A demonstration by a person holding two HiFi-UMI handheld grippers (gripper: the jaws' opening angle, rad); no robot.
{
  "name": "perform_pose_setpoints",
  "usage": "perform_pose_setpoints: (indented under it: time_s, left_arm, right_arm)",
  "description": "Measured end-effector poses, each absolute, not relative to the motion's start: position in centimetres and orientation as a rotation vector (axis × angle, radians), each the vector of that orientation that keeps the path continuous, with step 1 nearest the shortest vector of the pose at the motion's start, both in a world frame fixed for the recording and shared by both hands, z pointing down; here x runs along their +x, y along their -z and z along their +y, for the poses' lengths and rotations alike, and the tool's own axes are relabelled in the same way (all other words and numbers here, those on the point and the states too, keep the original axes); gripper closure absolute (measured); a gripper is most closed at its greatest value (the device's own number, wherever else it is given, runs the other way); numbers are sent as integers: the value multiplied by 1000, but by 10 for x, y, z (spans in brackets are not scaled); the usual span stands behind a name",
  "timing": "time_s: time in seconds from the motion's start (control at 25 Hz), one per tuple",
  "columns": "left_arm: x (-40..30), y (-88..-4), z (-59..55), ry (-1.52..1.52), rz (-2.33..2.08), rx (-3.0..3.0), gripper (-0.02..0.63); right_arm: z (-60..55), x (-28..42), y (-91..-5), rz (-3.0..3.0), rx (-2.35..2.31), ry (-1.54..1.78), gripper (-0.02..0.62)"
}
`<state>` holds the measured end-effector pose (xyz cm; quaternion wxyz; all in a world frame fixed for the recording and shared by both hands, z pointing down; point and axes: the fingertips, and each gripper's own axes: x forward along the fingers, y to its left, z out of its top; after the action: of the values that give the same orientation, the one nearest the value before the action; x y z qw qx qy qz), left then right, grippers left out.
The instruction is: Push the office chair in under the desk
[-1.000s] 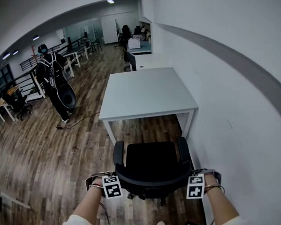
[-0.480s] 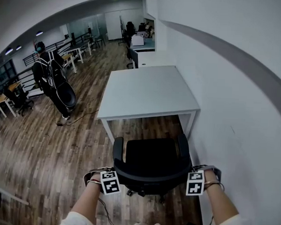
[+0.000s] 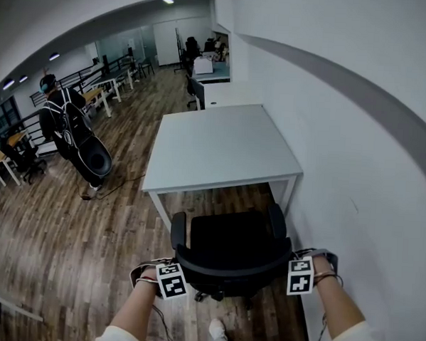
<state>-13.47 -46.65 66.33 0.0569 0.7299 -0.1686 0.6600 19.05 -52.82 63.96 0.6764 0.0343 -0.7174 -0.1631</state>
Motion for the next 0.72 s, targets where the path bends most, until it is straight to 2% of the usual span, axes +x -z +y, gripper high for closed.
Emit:
perform_pose_setpoints:
  time_s: [0.72]
  left_arm:
    - [-145,-664,-563,-2003,-460,2208,385]
  right_arm:
    - [-623,180,-640,-1614,87,345,440]
